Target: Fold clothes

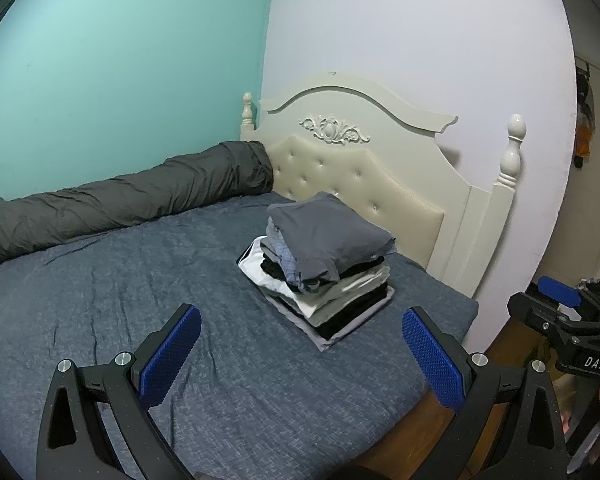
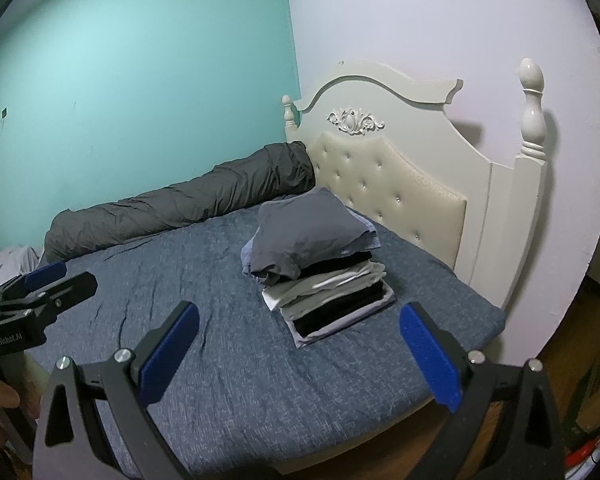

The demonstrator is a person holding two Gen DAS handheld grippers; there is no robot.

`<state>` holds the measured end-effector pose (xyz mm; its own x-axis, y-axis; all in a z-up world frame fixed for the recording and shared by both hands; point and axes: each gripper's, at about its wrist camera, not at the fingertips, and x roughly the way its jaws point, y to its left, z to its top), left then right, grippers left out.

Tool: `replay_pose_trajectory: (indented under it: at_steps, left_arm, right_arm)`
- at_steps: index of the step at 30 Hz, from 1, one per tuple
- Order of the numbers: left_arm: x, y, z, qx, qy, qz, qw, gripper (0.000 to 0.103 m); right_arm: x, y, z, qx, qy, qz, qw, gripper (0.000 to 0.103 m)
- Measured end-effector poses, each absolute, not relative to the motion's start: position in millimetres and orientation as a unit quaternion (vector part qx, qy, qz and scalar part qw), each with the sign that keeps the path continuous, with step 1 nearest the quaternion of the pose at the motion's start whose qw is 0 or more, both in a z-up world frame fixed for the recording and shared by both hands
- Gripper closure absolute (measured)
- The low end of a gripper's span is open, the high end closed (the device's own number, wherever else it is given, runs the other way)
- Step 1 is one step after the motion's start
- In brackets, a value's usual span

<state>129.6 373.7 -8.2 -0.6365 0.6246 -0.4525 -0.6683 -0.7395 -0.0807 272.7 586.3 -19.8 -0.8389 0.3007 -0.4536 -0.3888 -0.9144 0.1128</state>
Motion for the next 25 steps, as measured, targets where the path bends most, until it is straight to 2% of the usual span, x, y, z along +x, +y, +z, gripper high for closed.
replay_pose_trajectory:
  at_steps: [25]
  left_arm:
    - [134.2, 377.2, -10.8, -0.227, 0.047, 0.9, 0.37, 0.0]
  right_arm:
    - [272.8, 586.8, -23.8, -0.221, 0.103, 0.953, 0.182, 0.002]
